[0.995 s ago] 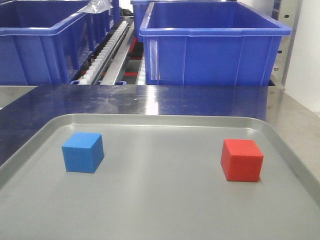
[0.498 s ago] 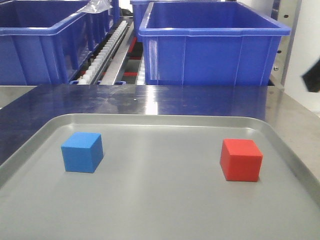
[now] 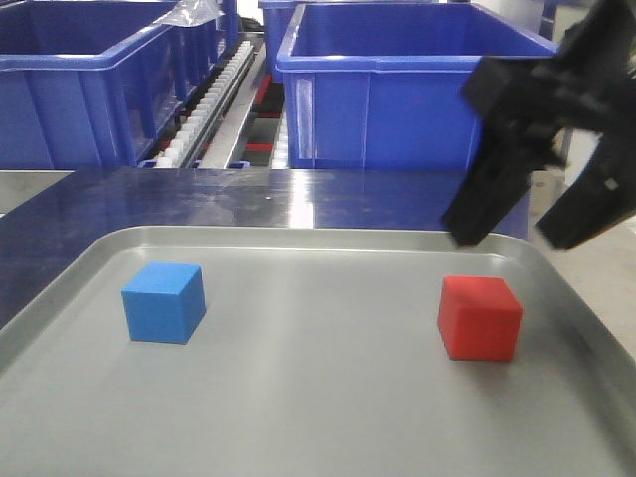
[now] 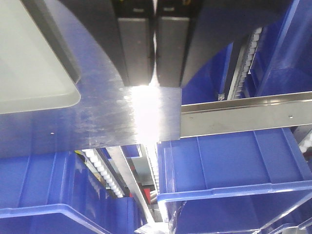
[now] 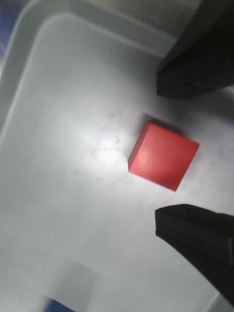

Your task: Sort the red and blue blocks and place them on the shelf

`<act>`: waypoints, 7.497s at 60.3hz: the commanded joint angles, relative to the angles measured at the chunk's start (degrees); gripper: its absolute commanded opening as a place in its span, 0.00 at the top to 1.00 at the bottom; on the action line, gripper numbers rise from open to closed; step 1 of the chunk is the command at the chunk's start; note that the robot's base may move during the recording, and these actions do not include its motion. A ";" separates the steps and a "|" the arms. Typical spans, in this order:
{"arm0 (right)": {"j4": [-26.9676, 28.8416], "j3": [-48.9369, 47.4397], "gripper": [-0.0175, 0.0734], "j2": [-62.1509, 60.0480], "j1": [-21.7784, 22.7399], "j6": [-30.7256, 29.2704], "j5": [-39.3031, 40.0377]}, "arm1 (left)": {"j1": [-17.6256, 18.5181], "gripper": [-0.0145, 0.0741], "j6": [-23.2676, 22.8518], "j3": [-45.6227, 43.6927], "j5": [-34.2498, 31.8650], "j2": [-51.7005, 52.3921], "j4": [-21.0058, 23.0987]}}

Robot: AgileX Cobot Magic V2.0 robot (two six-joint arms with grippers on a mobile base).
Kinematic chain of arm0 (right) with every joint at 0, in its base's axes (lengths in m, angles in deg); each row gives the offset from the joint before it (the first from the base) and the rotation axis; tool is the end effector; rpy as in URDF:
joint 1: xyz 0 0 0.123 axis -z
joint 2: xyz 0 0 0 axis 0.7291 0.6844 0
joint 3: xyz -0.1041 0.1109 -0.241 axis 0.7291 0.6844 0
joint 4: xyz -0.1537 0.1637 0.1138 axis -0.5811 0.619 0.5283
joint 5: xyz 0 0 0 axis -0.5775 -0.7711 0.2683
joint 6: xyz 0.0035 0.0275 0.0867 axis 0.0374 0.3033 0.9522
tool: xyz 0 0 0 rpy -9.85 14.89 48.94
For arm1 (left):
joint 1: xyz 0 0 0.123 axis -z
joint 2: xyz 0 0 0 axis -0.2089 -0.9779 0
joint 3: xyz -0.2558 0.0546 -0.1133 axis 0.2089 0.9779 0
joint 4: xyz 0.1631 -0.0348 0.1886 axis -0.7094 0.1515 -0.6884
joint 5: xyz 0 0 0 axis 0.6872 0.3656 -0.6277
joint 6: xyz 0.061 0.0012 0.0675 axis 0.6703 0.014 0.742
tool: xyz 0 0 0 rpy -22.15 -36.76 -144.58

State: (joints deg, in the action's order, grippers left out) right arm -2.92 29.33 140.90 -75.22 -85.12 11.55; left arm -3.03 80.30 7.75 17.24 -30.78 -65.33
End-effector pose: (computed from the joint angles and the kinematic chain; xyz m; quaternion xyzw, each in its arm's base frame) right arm 0.2172 0.1339 0.2560 -0.1477 0.9459 0.1706 0.2329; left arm 0.0556 -0.0078 0.1999 0.0644 0.7165 -0.0391 0.6935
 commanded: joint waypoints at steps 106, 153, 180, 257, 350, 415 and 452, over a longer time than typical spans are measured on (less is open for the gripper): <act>0.76 -2.45 0.54 8.29 -1.88 0.27 4.82 | -0.04 0.70 0.05 2.52 -4.74 0.97 0.04; -4.80 -2.23 0.74 -13.20 2.61 0.27 15.72 | -0.04 0.70 0.05 2.52 -4.74 0.97 0.04; -5.27 7.95 0.74 -31.52 17.35 0.27 18.35 | -0.04 0.70 0.05 2.52 -4.74 0.97 0.04; -5.27 27.72 0.74 -53.48 25.04 0.27 20.36 | -0.04 0.70 0.05 2.52 -4.74 0.97 0.04; -5.27 27.72 0.74 -53.43 25.04 0.27 20.31 | -0.04 0.70 0.05 -9.10 -3.59 -8.53 2.12; -5.27 27.72 0.74 -53.43 25.04 0.27 20.31 | -0.04 0.70 -0.05 -34.35 6.67 -46.51 10.79; -5.27 27.72 0.74 -53.43 25.04 0.27 20.31 | -0.04 0.69 -0.05 -34.35 12.22 -48.16 10.68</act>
State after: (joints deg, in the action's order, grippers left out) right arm -7.88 58.79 87.25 -50.52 -84.69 26.69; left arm -3.03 80.30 -24.56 31.40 -78.05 -55.24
